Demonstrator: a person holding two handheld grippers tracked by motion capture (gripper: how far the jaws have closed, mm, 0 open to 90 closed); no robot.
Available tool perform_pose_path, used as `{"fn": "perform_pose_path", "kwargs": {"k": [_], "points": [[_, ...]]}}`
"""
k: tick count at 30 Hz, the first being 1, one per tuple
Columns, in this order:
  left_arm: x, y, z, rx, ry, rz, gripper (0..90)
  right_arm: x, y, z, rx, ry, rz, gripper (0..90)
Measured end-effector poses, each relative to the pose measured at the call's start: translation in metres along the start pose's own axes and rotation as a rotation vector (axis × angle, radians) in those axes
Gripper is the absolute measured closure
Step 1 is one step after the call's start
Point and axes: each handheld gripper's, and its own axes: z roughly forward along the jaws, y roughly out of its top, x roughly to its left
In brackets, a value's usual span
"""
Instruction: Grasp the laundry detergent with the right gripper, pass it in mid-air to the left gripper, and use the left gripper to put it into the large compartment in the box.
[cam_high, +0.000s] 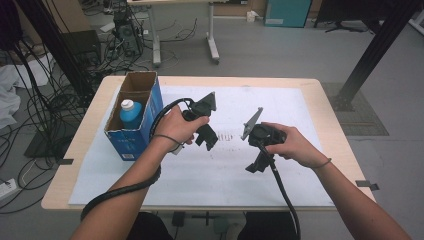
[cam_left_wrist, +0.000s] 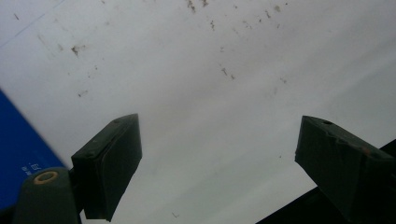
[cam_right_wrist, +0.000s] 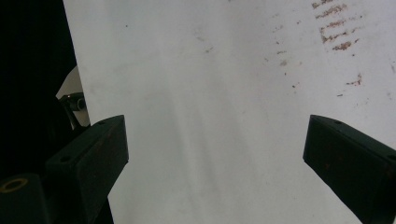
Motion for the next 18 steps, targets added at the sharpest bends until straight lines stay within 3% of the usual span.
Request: {"fn": "perform_pose_path", "kwargs": {"k": [18], "points": [[-0.0018, -0.0034, 0.0022, 0.01, 0.005, 0.016, 14.9, 0.0007, 0.0021, 0.0014, 0.005, 0.001, -0.003, 6.8]]}}
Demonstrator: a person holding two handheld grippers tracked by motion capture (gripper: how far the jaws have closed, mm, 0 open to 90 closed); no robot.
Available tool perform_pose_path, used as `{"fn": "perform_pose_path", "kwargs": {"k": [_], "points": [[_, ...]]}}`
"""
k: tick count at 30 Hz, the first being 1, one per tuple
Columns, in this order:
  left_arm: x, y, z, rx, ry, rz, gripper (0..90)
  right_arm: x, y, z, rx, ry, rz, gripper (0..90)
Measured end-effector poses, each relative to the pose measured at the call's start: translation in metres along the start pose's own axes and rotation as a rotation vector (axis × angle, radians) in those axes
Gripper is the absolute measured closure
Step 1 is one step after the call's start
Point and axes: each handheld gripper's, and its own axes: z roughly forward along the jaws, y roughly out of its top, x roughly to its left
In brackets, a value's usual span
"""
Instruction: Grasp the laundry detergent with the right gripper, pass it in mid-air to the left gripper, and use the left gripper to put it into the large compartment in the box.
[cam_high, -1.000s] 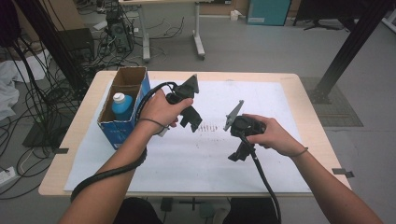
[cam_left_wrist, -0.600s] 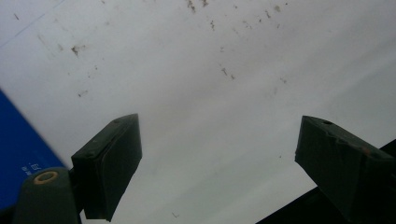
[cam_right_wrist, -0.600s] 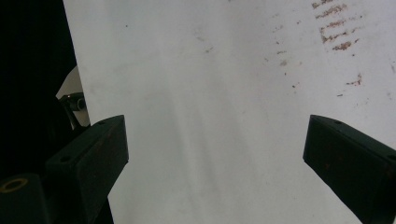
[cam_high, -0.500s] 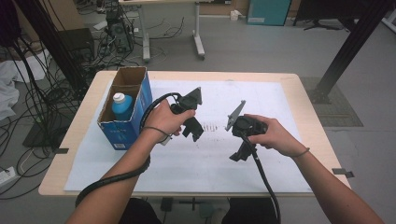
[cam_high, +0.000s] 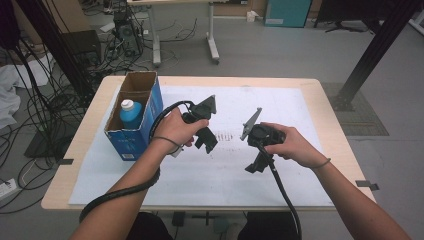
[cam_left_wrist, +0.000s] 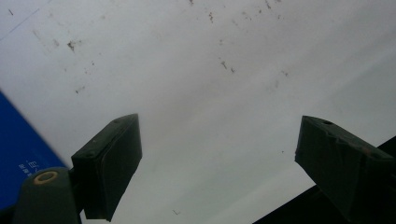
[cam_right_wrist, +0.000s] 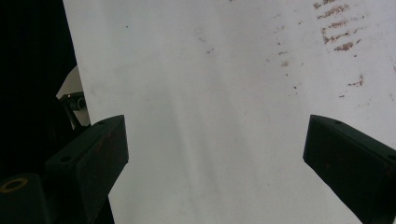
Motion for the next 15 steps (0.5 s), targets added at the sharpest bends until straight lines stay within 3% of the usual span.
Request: {"fn": "perform_pose_path", "kwargs": {"k": [15], "points": [[-0.0012, -0.0025, 0.001, 0.005, 0.009, 0.005, 15.0, 0.0006, -0.0012, 0.0007, -0.005, 0.003, 0.0, 6.7]]}}
